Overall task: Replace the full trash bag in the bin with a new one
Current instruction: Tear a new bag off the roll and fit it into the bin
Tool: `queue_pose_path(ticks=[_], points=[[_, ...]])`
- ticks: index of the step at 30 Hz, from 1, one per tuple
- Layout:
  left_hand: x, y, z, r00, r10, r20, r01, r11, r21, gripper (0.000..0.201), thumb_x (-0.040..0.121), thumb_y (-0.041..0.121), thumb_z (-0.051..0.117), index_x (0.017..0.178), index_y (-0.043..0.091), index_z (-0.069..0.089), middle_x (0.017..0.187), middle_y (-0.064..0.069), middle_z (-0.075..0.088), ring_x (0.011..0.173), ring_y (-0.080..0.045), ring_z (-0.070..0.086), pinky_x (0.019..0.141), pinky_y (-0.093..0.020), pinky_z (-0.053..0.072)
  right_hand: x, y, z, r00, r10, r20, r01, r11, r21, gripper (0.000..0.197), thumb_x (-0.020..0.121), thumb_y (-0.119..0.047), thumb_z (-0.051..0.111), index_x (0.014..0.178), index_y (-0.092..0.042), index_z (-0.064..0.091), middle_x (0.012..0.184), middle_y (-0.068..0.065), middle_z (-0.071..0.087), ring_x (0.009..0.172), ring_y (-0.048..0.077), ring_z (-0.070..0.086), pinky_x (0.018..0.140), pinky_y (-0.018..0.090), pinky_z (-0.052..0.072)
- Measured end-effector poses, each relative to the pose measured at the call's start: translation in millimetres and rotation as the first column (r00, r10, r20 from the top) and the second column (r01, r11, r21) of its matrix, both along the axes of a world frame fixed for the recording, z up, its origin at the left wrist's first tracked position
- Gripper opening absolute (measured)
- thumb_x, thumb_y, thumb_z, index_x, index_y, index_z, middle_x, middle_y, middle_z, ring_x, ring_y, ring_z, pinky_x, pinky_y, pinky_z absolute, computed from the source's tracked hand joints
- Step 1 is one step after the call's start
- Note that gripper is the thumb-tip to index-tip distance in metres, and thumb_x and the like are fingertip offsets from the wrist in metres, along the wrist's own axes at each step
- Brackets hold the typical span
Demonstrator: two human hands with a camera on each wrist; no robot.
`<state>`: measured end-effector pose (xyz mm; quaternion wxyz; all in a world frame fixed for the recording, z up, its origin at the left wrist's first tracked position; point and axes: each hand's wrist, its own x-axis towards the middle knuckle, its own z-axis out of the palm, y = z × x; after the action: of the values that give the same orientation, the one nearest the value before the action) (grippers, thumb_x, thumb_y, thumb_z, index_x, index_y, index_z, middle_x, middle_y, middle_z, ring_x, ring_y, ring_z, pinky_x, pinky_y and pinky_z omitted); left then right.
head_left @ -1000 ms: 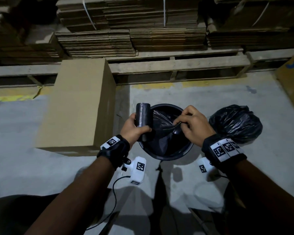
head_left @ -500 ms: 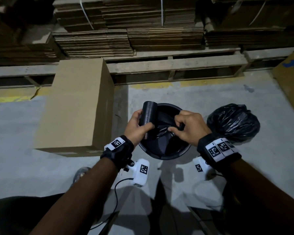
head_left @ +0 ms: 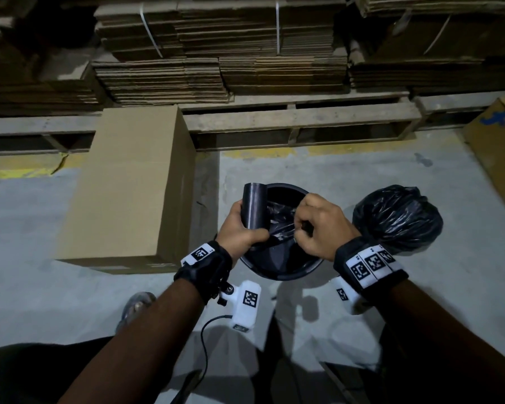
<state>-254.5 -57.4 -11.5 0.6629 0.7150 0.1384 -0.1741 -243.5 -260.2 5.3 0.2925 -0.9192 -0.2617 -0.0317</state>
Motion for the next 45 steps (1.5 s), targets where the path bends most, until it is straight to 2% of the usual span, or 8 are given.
queue_pose_path(ticks=[6,10,15,19,23,31,36,45], points=[[2.2,1.9,1.1,0.998,0.001,0.064,-0.007,0.996,0.087,0.082,0.05,0.019,0.078,0.126,0.02,0.046,0.113,-0.005,0.063,0.099,-0.022,0.064,0.082,-0.038,0.056,3.4,-7.2,5.8,0.996,0.091,-0.017,-0.092,0.988,-0.123,0.044,0.065,-0.023,0.086,0.105,-0.013,0.068,0.086,0.004,0.051,0.08,0.019,0.052,0.064,0.027,0.047],[6.5,4.5,6.9,0.995,0.09,0.044,-0.091,0.995,0.03,0.071,0.052,0.016,0.075,0.117,0.022,0.047,0.105,-0.005,0.063,0.092,-0.024,0.065,0.076,-0.037,0.056,12.0,-15.0,9.0,0.986,0.115,0.119,-0.095,0.983,-0.158,0.016,0.067,-0.004,0.079,0.077,-0.008,0.067,0.085,0.005,0.049,0.085,0.024,0.049,0.067,0.025,0.04],[7.2,8.2,7.1,0.993,0.082,0.09,-0.089,0.993,0.073,0.077,0.048,0.017,0.084,0.117,0.017,0.05,0.106,-0.006,0.064,0.096,-0.023,0.065,0.082,-0.039,0.056,11.1,-13.5,18.5,0.971,0.216,0.102,-0.199,0.967,-0.157,0.016,0.065,0.0,0.067,0.079,-0.007,0.063,0.111,0.01,0.065,0.114,0.033,0.053,0.095,0.032,0.044],[12.9,18.0,10.3,0.985,0.147,0.085,-0.155,0.984,0.092,0.065,0.055,0.02,0.074,0.116,0.025,0.052,0.098,0.002,0.067,0.086,-0.024,0.068,0.077,-0.046,0.059,7.1,-12.7,18.8,0.98,0.184,0.071,-0.171,0.971,-0.167,0.027,0.067,-0.001,0.055,0.091,-0.011,0.061,0.092,0.006,0.064,0.087,0.03,0.057,0.071,0.04,0.052],[13.6,21.8,7.6,0.99,0.042,0.134,-0.071,0.974,0.214,0.086,0.05,0.026,0.086,0.126,0.027,0.046,0.107,0.005,0.066,0.091,-0.015,0.068,0.08,-0.036,0.057,7.6,-7.8,15.6,0.983,0.181,0.042,-0.171,0.969,-0.179,0.051,0.074,-0.002,0.051,0.117,-0.024,0.068,0.092,0.003,0.057,0.088,0.021,0.05,0.072,0.025,0.043],[7.0,21.4,-0.2,0.986,0.136,0.092,-0.16,0.916,0.367,0.055,0.065,0.032,0.075,0.116,0.029,0.055,0.101,0.005,0.068,0.086,-0.014,0.066,0.083,-0.032,0.055,3.1,-8.2,4.4,0.992,0.121,0.03,-0.109,0.959,-0.262,0.02,0.069,-0.026,0.076,0.075,-0.011,0.064,0.078,0.003,0.053,0.079,0.025,0.052,0.06,0.037,0.05],[3.6,16.4,-2.4,0.986,0.082,0.142,-0.137,0.889,0.436,0.06,0.066,0.03,0.08,0.12,0.026,0.052,0.095,0.007,0.063,0.085,-0.016,0.064,0.08,-0.027,0.052,5.2,-2.9,3.4,0.991,0.128,0.049,-0.116,0.971,-0.208,0.018,0.065,-0.01,0.073,0.08,-0.01,0.065,0.098,0.005,0.063,0.086,0.028,0.058,0.07,0.033,0.052],[5.4,20.8,-8.8,0.982,0.115,0.148,-0.17,0.876,0.452,0.044,0.074,0.032,0.072,0.116,0.023,0.062,0.095,0.004,0.064,0.086,-0.017,0.062,0.079,-0.025,0.048,3.8,2.4,9.5,0.99,0.131,0.041,-0.12,0.971,-0.207,0.048,0.064,0.003,0.071,0.106,-0.021,0.073,0.089,0.009,0.059,0.081,0.031,0.06,0.063,0.04,0.055]])
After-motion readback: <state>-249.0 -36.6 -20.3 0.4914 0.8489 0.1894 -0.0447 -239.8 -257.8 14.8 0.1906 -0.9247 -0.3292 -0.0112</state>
